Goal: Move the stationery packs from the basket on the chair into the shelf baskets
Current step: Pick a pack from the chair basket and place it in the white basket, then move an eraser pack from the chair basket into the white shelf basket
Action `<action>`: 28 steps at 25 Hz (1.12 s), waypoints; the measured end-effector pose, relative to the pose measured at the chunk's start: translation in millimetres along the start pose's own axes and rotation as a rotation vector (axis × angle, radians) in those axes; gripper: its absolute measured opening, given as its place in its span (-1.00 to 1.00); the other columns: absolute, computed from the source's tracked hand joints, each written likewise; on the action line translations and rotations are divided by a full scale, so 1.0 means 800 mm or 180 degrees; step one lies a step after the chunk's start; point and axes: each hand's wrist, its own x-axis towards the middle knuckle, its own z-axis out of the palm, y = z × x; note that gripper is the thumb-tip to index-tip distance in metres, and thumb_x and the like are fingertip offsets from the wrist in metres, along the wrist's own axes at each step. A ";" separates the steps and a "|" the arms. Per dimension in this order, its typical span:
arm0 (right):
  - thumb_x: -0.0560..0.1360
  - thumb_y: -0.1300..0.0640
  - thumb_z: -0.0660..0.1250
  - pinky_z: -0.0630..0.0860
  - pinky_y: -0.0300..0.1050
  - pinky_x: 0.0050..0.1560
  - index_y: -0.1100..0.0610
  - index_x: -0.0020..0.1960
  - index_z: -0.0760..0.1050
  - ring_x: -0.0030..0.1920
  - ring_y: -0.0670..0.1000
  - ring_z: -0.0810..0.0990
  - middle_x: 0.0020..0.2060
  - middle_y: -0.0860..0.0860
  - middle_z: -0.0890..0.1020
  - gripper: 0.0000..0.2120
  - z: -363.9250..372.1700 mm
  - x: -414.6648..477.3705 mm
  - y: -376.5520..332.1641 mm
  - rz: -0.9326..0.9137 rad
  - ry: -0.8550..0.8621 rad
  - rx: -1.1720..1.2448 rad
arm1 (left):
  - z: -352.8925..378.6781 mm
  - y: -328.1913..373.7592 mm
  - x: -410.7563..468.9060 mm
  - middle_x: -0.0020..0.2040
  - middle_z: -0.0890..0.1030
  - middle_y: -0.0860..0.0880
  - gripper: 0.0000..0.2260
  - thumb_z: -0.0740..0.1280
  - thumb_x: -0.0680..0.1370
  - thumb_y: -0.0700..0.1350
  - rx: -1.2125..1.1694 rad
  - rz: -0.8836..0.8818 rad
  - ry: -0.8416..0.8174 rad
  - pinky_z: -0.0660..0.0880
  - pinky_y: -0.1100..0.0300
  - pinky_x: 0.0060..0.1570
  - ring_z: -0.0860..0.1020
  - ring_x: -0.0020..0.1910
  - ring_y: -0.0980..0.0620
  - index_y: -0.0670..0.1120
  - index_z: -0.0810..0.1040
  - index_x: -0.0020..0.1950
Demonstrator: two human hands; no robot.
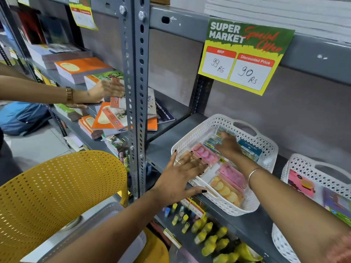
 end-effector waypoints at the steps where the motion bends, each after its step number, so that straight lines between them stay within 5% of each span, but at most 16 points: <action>1: 0.45 0.24 0.30 0.46 0.06 0.18 0.14 0.30 0.32 0.25 0.20 0.44 0.28 0.18 0.46 -0.57 -0.004 -0.002 -0.013 -0.0108 0.0205 0.0136 | -0.003 0.001 -0.001 0.50 0.18 -0.02 -0.37 0.01 0.49 0.33 0.0083 0.0006 -0.0041 -0.21 -0.21 0.38 -0.13 0.47 -0.02 0.08 0.13 0.49; 3: 0.45 0.28 0.29 0.46 0.05 0.18 0.16 0.23 0.39 0.18 0.16 0.50 0.20 0.17 0.53 -0.65 -0.012 -0.013 -0.053 -0.0527 0.0631 0.0542 | -0.016 -0.006 -0.017 0.53 0.02 -0.02 -0.37 0.03 0.51 0.30 0.0117 -0.0104 0.0164 -0.23 -0.17 0.39 -0.19 0.49 -0.05 0.06 0.04 0.51; 8: 0.40 0.26 0.23 0.52 0.03 -0.01 0.12 0.09 0.46 -0.13 0.05 0.57 -0.11 0.07 0.62 -0.73 -0.009 -0.112 -0.169 -0.1761 0.1096 0.1551 | -0.038 -0.085 -0.142 0.51 0.11 -0.09 -0.45 0.11 0.53 0.22 0.0212 -0.1230 0.0684 -0.02 -0.21 0.38 -0.08 0.49 -0.06 -0.04 0.29 0.44; 12: 0.42 0.24 0.22 0.49 0.00 -0.09 0.17 0.08 0.49 -0.06 0.16 0.58 -0.11 0.15 0.62 -0.75 0.104 -0.195 -0.207 -0.2438 0.0435 0.1322 | -0.014 -0.121 -0.284 0.52 0.10 -0.09 -0.44 0.03 0.56 0.26 0.0462 -0.2037 0.0348 0.03 -0.27 0.36 -0.04 0.49 -0.12 -0.03 0.29 0.44; 17: 0.45 0.22 0.26 0.31 0.00 0.19 0.23 0.23 0.41 0.27 0.18 0.44 0.19 0.21 0.51 -0.65 0.340 -0.235 -0.187 -0.2514 -0.1848 0.0130 | 0.084 -0.104 -0.428 0.49 0.19 -0.16 -0.38 -0.09 0.56 0.32 0.0521 -0.2828 -0.0328 0.21 -0.25 0.28 0.12 0.45 -0.18 -0.07 0.31 0.41; 20: 0.47 0.18 0.32 0.35 0.08 0.27 0.22 0.31 0.31 0.37 0.16 0.28 0.32 0.17 0.39 -0.55 0.465 -0.268 -0.153 -0.2351 -0.2777 -0.0597 | 0.161 -0.083 -0.496 0.48 0.20 -0.18 -0.32 -0.13 0.56 0.33 0.0422 -0.3088 -0.0802 0.21 -0.21 0.28 0.04 0.46 -0.13 -0.12 0.30 0.44; 25: 0.34 0.17 0.43 0.39 0.06 0.21 0.23 0.17 0.39 0.24 0.21 0.39 0.17 0.20 0.47 -0.55 0.583 -0.316 -0.124 -0.2578 -0.2783 -0.0881 | 0.229 -0.059 -0.563 0.45 0.24 -0.21 -0.28 -0.10 0.56 0.33 0.0352 -0.3343 -0.1201 0.10 -0.12 0.29 0.08 0.44 -0.13 -0.22 0.32 0.40; 28: 0.18 0.18 0.55 0.54 -0.09 -0.04 0.16 0.00 0.49 0.05 0.14 0.54 -0.02 0.13 0.57 -0.57 0.603 -0.323 -0.121 -0.2659 -0.2106 -0.0998 | 0.239 -0.060 -0.582 0.45 0.24 -0.23 -0.29 -0.07 0.56 0.31 0.0372 -0.3329 -0.1224 0.10 -0.12 0.32 0.10 0.45 -0.16 -0.23 0.29 0.42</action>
